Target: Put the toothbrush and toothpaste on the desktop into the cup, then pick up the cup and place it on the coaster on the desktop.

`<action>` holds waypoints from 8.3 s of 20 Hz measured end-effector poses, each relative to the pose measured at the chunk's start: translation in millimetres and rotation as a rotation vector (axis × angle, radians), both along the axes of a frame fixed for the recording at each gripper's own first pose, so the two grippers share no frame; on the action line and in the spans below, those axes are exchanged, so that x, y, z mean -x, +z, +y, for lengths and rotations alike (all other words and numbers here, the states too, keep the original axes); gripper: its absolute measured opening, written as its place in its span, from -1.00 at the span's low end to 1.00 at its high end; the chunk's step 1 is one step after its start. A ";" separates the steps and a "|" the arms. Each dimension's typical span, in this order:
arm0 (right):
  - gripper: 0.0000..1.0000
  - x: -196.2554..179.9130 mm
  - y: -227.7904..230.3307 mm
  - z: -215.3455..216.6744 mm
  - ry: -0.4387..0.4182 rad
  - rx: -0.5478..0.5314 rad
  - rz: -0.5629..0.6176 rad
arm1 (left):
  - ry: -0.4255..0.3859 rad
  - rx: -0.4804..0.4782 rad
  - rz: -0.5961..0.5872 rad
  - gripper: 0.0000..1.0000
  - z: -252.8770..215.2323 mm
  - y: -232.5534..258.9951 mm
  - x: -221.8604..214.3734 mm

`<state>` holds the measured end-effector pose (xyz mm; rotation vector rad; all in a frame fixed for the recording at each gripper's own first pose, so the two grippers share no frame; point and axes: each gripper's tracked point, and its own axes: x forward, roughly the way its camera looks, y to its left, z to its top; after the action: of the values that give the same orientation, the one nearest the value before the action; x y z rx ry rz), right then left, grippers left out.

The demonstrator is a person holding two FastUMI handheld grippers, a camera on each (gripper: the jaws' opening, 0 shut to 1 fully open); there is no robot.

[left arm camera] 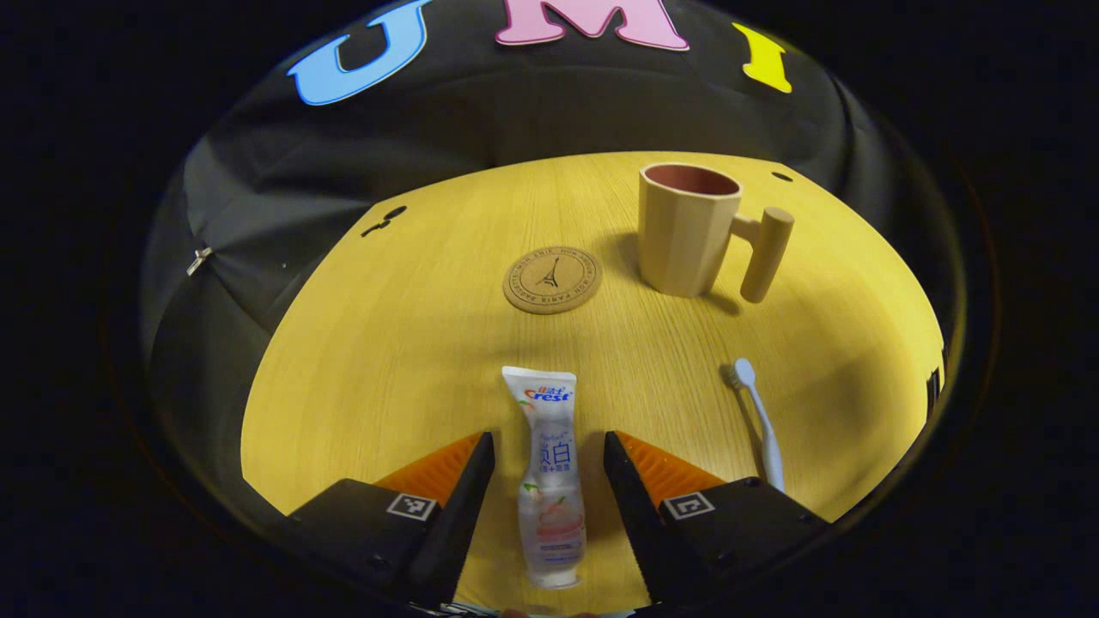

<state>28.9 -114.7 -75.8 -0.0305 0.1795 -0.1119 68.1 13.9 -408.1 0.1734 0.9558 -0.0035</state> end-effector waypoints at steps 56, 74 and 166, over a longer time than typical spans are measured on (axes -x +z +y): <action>0.69 65.3 -344.6 195.9 0.043 -0.037 1.050 | -0.082 0.481 -0.326 -0.59 103.4 197.7 118.4; -0.80 69.1 -363.3 202.5 0.037 -0.101 1.177 | -0.011 0.468 -0.346 -0.59 104.3 194.5 110.0; -0.91 -164.3 -156.0 185.6 0.601 -0.562 -0.002 | -0.046 0.620 -0.511 0.16 -54.0 108.1 38.8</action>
<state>193.2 70.9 -231.8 0.4743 0.1883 0.5401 29.3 -40.1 -300.1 -0.3640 0.4075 -0.2832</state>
